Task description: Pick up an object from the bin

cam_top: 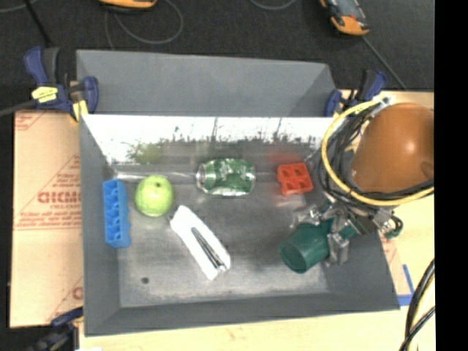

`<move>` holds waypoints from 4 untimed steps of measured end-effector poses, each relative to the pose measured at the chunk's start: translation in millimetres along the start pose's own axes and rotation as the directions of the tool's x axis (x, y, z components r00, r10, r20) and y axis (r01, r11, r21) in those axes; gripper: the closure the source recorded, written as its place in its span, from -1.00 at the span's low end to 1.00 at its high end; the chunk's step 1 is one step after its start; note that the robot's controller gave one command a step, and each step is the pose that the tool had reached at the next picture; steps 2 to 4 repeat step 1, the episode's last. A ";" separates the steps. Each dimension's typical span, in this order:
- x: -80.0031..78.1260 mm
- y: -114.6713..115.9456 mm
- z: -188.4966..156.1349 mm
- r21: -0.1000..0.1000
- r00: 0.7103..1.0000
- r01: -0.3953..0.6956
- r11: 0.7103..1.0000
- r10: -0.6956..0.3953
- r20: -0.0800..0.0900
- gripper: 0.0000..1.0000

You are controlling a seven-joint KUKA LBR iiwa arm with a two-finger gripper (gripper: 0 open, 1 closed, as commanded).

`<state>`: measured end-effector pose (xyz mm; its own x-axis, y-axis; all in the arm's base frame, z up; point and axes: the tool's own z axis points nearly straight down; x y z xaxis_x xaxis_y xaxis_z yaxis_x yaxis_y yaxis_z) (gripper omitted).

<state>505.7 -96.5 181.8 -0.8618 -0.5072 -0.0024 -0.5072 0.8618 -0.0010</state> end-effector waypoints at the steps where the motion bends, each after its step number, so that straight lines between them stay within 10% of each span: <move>1: 10.5 -7.1 -40.9 -0.006 1.000 0.004 1.000 -0.004 -0.006 1.00; 4: 10.5 -7.1 -40.9 -0.006 1.000 0.004 1.000 -0.004 -0.006 1.00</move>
Offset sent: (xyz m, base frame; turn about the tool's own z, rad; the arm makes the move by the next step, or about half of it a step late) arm 0.0315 -0.0225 0.1172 0.0730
